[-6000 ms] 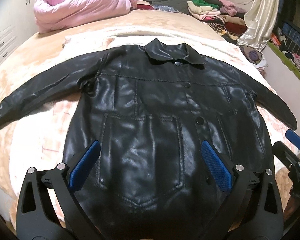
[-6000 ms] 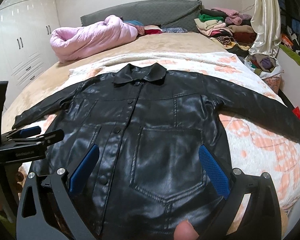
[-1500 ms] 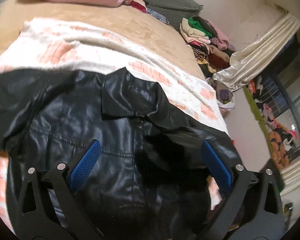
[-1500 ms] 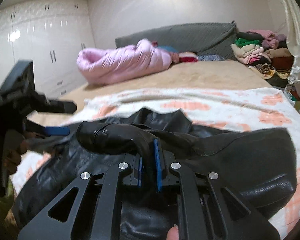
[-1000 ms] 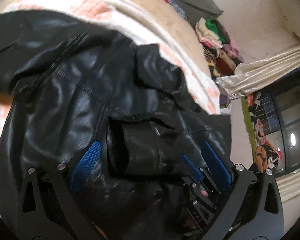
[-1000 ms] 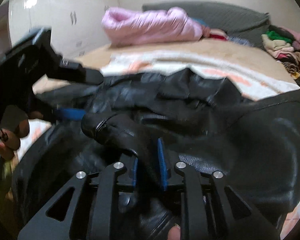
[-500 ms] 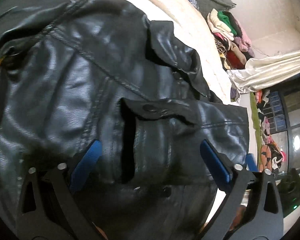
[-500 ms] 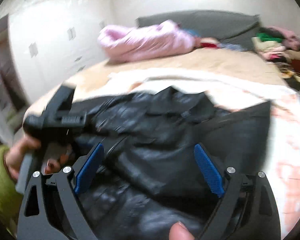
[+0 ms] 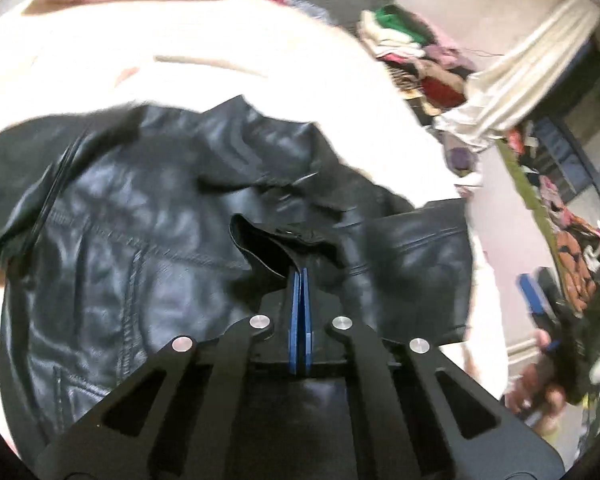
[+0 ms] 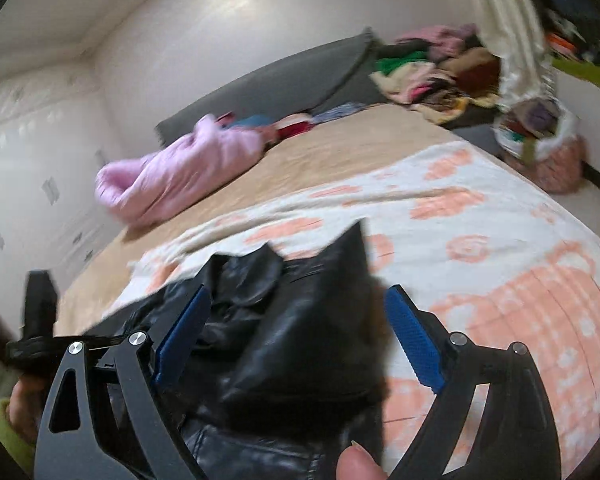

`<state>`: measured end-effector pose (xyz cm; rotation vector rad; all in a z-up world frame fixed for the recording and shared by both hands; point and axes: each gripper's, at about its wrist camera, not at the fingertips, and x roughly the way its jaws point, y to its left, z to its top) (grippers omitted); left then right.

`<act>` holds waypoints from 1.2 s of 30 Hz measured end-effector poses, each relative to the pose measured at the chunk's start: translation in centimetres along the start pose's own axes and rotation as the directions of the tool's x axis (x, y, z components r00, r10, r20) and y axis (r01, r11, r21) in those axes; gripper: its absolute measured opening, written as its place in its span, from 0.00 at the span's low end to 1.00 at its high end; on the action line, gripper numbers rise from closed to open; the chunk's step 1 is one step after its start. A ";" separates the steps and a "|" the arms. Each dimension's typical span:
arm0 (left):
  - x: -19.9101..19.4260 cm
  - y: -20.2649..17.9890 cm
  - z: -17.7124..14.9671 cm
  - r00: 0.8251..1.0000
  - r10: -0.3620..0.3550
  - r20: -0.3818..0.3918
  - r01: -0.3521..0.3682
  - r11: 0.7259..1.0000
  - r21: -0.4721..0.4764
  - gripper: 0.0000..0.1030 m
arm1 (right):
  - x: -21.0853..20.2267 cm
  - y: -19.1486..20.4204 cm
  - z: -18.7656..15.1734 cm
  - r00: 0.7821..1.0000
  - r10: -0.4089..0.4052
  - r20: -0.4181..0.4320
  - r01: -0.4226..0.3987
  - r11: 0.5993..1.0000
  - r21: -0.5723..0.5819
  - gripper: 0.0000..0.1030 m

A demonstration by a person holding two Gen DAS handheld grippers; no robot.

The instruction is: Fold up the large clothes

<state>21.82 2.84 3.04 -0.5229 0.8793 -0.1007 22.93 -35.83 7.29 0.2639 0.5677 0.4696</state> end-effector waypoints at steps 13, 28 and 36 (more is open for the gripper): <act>-11.5 -2.6 4.4 0.966 -0.111 0.234 0.096 0.992 0.076 0.00 | -0.5 -4.0 0.3 0.998 -0.064 0.020 0.061 0.989 0.137 0.85; -7.0 8.9 0.8 0.985 0.135 0.106 -0.134 0.991 -0.011 0.00 | 3.3 -3.8 -1.1 0.985 -0.143 -0.100 0.152 0.984 0.096 0.85; -4.0 12.6 -1.5 0.981 0.194 0.024 -0.194 0.981 0.001 0.00 | 9.0 -4.2 0.1 0.980 -0.070 -0.187 0.099 0.984 0.151 0.85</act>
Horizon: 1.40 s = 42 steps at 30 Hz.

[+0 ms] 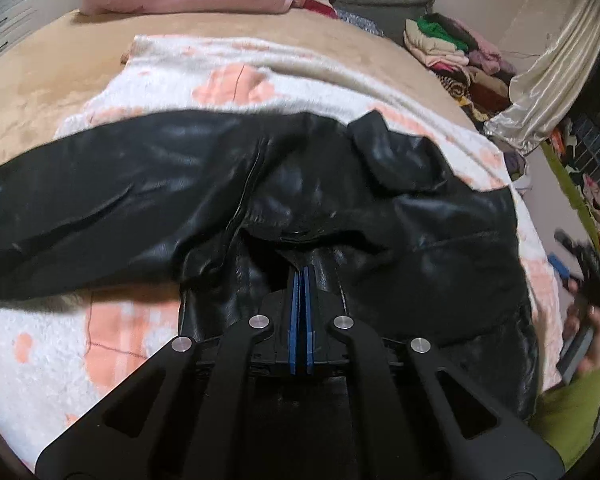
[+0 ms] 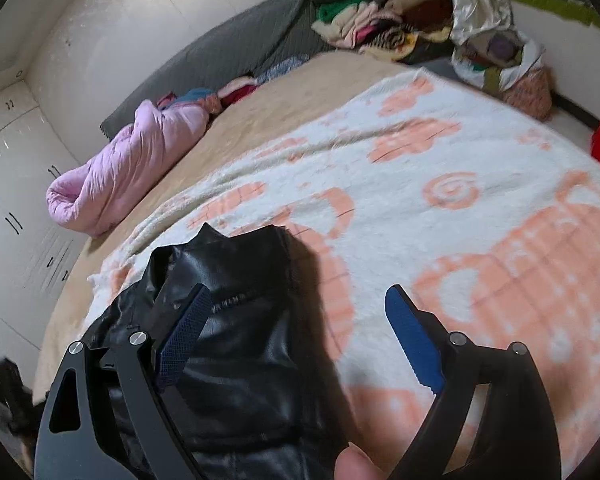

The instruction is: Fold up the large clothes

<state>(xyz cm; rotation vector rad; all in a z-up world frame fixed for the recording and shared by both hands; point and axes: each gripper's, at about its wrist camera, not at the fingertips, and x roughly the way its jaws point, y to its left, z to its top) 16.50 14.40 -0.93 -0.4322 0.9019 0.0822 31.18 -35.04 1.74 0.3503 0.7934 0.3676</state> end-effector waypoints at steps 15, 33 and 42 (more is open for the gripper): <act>2.1 0.6 -2.1 0.997 0.069 -0.023 -0.068 0.997 0.027 0.00 | 7.4 -2.6 2.5 0.998 0.051 -0.032 -0.048 0.997 0.064 0.00; -1.4 0.3 1.3 0.996 -0.008 0.087 0.013 0.998 -0.058 0.37 | 3.0 7.1 1.2 0.996 0.092 0.014 -0.084 0.949 -0.303 0.65; 7.6 -6.8 2.8 0.994 0.080 -0.078 -0.074 0.995 0.069 0.28 | 6.0 8.9 -0.2 0.989 0.091 -0.118 -0.125 0.936 -0.329 0.50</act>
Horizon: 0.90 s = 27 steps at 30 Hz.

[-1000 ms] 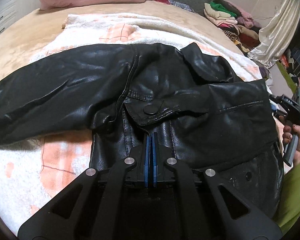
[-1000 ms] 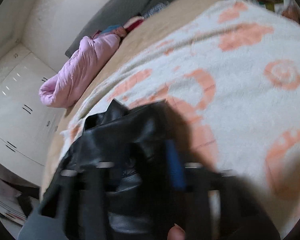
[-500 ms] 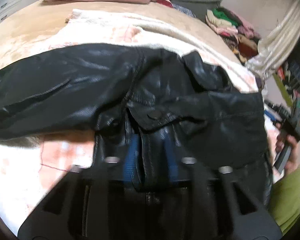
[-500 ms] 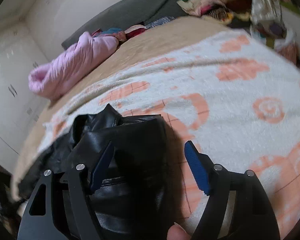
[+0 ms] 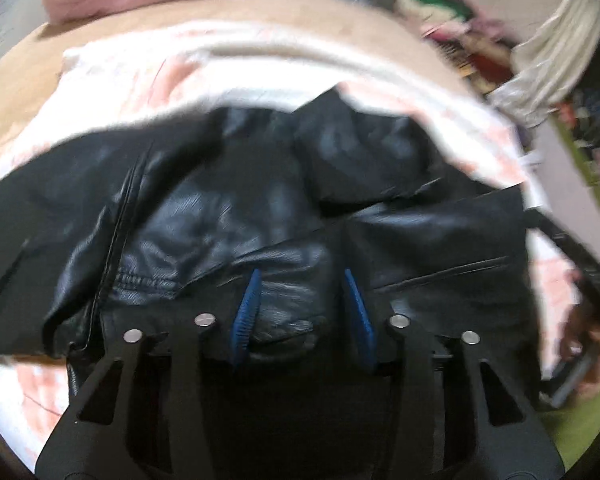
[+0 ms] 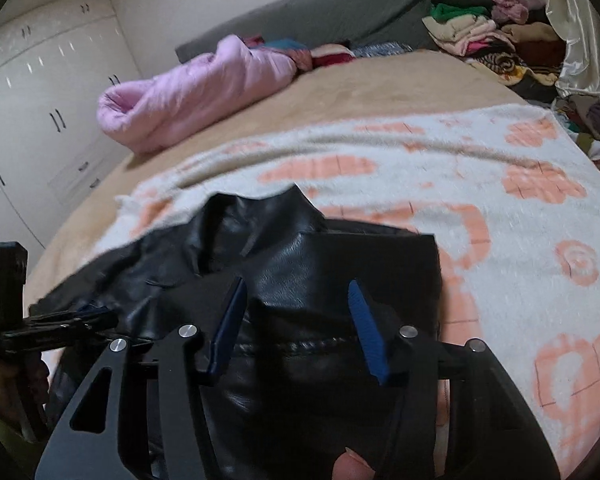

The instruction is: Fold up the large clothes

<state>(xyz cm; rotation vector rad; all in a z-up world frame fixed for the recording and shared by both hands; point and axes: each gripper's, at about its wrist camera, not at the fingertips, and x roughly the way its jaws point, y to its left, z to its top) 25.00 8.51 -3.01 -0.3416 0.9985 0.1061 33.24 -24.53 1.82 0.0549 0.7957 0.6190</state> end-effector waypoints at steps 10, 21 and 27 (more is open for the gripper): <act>0.7 1.4 -1.9 1.000 -0.014 0.018 0.014 1.000 0.021 0.26 | 6.0 -2.7 -2.6 0.958 -0.244 -0.149 0.238 0.969 -0.059 0.51; -4.8 1.9 -1.8 0.990 -0.062 0.129 0.063 0.998 -0.006 0.43 | -0.5 -1.6 -1.0 0.993 -0.115 -0.022 0.114 0.993 -0.019 0.60; -6.2 0.0 -3.0 0.989 -0.071 0.126 0.064 0.996 0.059 0.56 | -4.6 -0.7 -2.2 0.998 -0.042 0.045 0.041 0.999 0.009 0.62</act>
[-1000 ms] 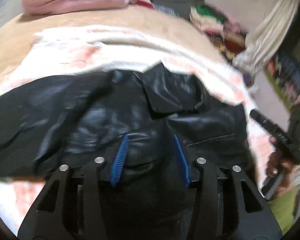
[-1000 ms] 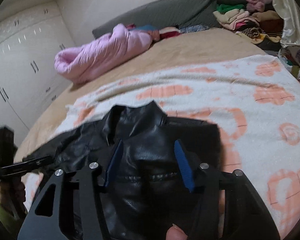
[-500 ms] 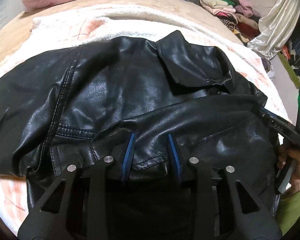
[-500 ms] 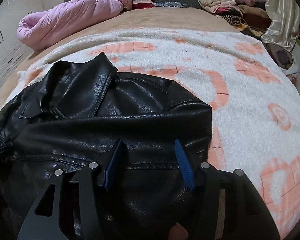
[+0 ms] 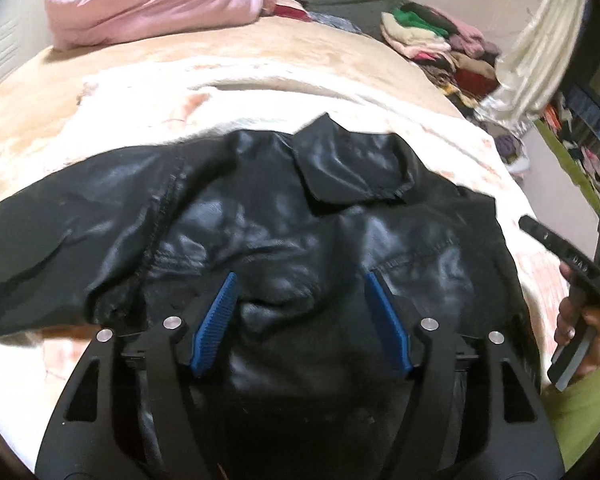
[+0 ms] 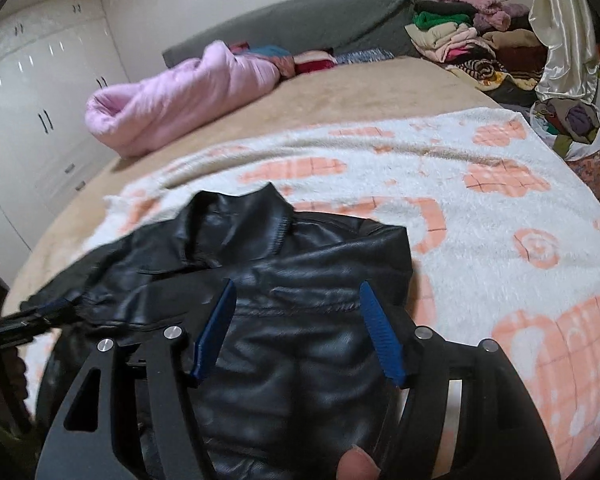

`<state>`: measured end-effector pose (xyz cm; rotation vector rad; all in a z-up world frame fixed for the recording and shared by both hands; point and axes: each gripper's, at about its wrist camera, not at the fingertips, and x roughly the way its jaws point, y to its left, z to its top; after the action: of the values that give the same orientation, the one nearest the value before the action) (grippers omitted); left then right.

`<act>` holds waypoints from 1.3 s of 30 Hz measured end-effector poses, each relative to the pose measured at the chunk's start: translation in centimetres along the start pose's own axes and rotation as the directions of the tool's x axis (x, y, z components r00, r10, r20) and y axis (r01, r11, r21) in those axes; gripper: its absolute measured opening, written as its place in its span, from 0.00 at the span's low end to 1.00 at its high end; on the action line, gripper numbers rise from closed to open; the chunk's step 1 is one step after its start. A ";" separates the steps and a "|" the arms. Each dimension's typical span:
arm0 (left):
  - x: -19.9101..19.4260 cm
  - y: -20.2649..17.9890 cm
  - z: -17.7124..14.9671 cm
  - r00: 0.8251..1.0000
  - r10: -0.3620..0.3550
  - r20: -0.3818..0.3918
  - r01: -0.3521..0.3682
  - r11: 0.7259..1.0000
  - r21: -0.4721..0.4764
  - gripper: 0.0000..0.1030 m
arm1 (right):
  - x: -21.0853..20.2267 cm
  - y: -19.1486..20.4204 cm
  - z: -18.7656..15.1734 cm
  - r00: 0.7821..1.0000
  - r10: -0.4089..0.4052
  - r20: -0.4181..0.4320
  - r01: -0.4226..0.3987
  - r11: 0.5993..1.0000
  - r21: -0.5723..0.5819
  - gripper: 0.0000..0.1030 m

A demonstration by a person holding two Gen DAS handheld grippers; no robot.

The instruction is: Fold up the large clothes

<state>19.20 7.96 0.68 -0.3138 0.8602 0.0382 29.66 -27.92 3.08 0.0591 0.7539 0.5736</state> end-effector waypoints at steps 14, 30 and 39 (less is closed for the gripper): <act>3.0 1.3 -5.0 0.995 0.038 -0.087 -0.035 0.999 0.040 0.60 | 1.1 3.6 -5.7 0.977 -0.093 -0.194 0.081 0.994 -0.069 0.70; -0.4 -0.4 -4.6 0.999 0.008 -0.036 -0.007 1.000 0.026 0.80 | -0.2 4.0 -6.4 0.986 -0.108 -0.126 0.103 0.994 -0.042 0.93; -2.2 -0.6 -5.0 0.999 0.046 -0.013 -0.046 0.998 0.033 0.91 | -2.5 6.3 -6.8 0.993 -0.106 -0.048 0.102 0.991 -0.090 0.96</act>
<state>14.14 6.14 -0.57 -0.2635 0.8809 0.0644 20.70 -24.91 1.26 -0.0763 0.7776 0.5095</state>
